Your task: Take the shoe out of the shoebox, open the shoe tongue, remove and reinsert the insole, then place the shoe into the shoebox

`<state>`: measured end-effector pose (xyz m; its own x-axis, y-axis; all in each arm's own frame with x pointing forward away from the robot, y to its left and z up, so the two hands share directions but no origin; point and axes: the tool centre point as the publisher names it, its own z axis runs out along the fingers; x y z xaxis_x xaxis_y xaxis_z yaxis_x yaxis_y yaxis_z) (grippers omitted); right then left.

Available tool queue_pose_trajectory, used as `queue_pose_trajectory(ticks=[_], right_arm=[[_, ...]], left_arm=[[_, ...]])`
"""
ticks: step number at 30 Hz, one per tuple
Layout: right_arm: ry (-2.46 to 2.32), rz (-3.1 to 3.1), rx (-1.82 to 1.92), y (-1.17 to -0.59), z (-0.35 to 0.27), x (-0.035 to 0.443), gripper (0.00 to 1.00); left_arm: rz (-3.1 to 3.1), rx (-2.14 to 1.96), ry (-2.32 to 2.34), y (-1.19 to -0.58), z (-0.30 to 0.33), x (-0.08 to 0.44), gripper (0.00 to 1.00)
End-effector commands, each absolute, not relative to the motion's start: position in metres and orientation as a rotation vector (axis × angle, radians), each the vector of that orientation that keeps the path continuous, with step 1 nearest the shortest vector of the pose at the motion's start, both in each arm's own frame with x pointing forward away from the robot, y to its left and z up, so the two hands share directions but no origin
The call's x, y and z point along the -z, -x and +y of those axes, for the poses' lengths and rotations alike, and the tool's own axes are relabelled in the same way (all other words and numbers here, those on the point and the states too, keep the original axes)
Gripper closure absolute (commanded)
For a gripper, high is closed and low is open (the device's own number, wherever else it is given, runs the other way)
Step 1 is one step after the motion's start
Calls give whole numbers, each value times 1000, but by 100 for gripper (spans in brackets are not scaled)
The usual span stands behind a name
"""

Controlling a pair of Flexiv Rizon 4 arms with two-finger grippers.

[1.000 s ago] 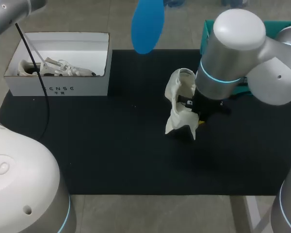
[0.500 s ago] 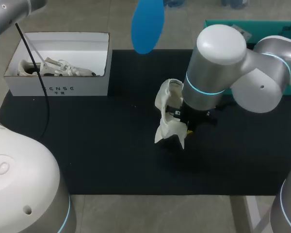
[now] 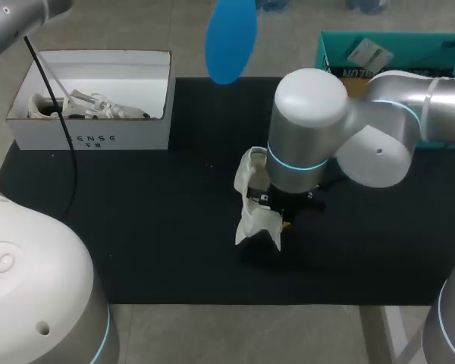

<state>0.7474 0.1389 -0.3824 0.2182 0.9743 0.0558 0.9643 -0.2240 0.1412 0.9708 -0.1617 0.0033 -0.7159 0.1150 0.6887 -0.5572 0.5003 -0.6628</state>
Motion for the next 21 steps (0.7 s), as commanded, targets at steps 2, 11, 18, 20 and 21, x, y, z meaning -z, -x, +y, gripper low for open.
queue_pose_trajectory(ticks=[2,11,18,20,21], right_arm=[[-2397,1889,-201,-747,150,392,100],[-2393,1827,-273,-738,152,343,0],[-2501,1840,-449,-738,133,289,0],[-2533,1888,-479,-740,128,280,0],[-2527,1911,-534,-741,128,275,0]], left_arm=[[-2052,-1245,-362,-970,-161,-3,100],[-2052,-1245,-362,-970,-161,-3,100],[-2052,-1245,-362,-970,-161,-3,100],[-2052,-1245,-362,-970,-161,-3,100],[-2052,-1245,-362,-970,-161,-3,100]])
